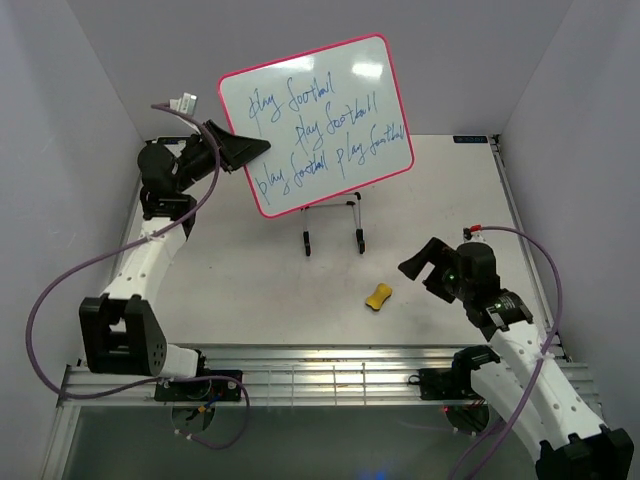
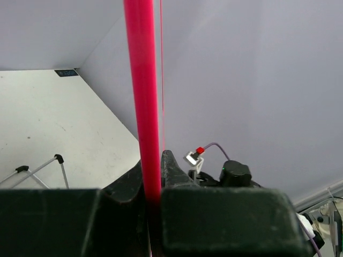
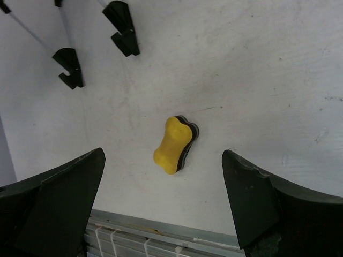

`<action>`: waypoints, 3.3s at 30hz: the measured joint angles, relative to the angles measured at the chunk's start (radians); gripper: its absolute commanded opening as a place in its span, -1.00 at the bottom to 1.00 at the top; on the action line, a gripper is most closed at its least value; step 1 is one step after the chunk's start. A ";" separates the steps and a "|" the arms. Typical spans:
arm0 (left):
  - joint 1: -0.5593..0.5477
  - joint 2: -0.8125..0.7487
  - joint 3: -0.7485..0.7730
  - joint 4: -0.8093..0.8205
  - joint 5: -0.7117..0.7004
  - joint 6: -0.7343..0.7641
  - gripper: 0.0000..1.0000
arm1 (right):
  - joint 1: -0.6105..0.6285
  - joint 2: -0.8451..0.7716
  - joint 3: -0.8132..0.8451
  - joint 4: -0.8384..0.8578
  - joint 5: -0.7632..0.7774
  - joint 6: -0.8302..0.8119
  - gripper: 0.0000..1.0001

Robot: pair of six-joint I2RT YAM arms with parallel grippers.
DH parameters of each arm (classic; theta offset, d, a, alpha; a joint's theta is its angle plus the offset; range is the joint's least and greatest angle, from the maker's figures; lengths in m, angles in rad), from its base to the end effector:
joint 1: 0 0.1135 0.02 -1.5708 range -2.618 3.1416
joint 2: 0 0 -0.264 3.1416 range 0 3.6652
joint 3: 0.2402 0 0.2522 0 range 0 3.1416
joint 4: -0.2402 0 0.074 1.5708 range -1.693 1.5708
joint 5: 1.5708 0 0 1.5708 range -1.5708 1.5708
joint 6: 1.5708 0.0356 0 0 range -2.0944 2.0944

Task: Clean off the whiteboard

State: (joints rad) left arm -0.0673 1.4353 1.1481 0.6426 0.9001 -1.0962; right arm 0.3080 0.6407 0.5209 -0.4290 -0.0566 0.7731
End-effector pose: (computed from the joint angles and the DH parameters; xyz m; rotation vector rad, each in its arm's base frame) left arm 0.3238 -0.0498 0.3967 0.1413 1.5199 -1.4965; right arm 0.1444 0.0481 0.2445 0.4729 2.1480 0.6879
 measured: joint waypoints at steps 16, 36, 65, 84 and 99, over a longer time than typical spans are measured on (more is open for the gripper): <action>0.006 -0.322 -0.227 -0.312 -0.047 0.150 -1.00 | 0.456 0.425 0.135 -0.074 0.464 0.274 1.00; 0.006 -0.335 -0.232 -0.511 -0.085 0.304 -1.00 | 0.576 0.734 0.299 -0.153 0.575 0.447 0.58; 0.006 -0.353 -0.259 -0.531 -0.072 0.342 -1.00 | 0.576 0.775 0.217 -0.106 0.592 0.502 0.13; 0.006 -0.357 -0.272 -0.547 -0.072 0.375 -1.00 | 0.576 0.782 0.215 -0.081 0.596 0.503 -0.03; 0.006 -0.360 -0.272 -0.571 -0.073 0.389 -1.00 | 0.576 0.799 0.215 -0.067 0.597 0.492 -0.35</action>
State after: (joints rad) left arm -0.0608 1.0756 0.8761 0.0711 0.8268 -0.7067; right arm 0.8841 1.4395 0.7357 -0.4961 0.5400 1.2655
